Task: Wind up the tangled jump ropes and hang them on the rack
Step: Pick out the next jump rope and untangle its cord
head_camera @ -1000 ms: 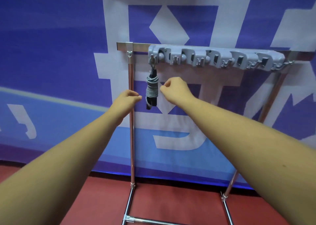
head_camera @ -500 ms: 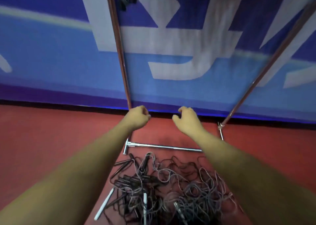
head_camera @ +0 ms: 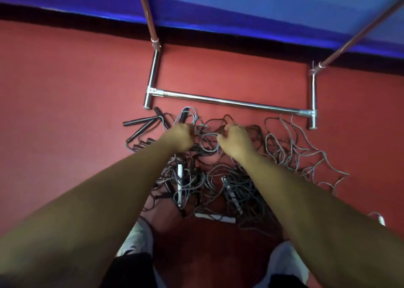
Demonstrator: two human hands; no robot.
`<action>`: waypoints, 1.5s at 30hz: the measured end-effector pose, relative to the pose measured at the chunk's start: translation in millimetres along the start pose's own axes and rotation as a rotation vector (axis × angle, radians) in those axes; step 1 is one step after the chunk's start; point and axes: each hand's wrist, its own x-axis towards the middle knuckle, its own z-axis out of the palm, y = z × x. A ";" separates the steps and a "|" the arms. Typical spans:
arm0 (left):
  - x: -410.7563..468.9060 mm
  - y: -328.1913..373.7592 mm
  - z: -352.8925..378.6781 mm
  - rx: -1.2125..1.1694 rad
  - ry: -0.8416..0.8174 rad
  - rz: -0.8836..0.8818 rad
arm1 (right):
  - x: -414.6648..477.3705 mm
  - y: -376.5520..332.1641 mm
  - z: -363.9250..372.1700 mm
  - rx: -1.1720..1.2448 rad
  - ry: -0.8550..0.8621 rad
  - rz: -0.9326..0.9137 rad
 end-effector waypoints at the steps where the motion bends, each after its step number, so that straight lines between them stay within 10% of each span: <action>1: 5.2 -5.9 12.3 -0.008 -0.005 0.006 | 2.3 5.5 9.8 -0.007 -0.017 -0.001; 10: 55.5 -31.4 88.0 0.035 -0.052 0.057 | 24.0 53.7 78.9 -0.043 -0.085 -0.052; 19: 61.7 -34.4 70.9 -0.167 0.090 0.168 | 47.3 55.7 72.9 0.447 0.056 0.174; 28: 6.5 45.8 -57.3 -0.296 0.209 0.300 | -13.6 -12.1 -58.6 0.618 -0.174 -0.046; 38: -142.8 108.9 -144.3 -0.575 0.243 0.584 | -155.2 -100.3 -228.0 0.545 0.105 -0.458; 45: -201.2 92.6 -132.5 -0.340 0.214 0.541 | -256.1 -147.9 -307.5 0.672 0.349 -0.539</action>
